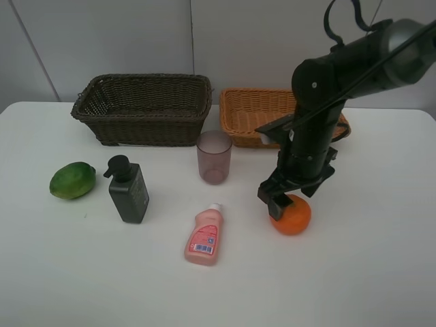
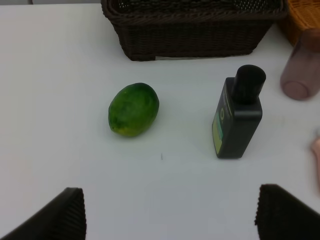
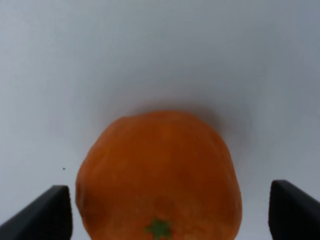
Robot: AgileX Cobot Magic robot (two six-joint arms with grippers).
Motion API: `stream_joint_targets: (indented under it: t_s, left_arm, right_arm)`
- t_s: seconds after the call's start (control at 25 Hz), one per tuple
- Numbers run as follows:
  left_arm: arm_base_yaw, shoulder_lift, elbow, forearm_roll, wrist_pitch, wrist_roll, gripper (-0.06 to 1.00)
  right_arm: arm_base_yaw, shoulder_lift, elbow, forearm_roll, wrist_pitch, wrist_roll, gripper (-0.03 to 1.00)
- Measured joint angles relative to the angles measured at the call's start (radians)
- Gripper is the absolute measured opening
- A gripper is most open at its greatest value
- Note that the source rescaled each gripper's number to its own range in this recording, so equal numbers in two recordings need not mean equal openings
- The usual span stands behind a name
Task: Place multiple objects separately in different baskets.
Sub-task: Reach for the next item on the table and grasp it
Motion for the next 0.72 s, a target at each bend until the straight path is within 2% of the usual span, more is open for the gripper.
stream_joint_targets:
  t_s: [0.2, 0.44, 0.56, 0.72]
  left_arm:
    - [0.000, 0.000, 0.000, 0.000, 0.000, 0.000, 0.89]
    - [0.000, 0.000, 0.000, 0.000, 0.000, 0.000, 0.89]
    - [0.000, 0.000, 0.000, 0.000, 0.000, 0.000, 0.89]
    - [0.000, 0.000, 0.000, 0.000, 0.000, 0.000, 0.89]
  right_arm:
    - [0.000, 0.000, 0.036, 0.000, -0.012, 0.000, 0.57]
    - [0.000, 0.000, 0.070, 0.003, -0.072, 0.000, 0.57]
    - [0.000, 0.000, 0.070, 0.035, -0.114, 0.000, 0.57]
    - [0.000, 0.000, 0.070, 0.047, -0.123, 0.000, 0.57]
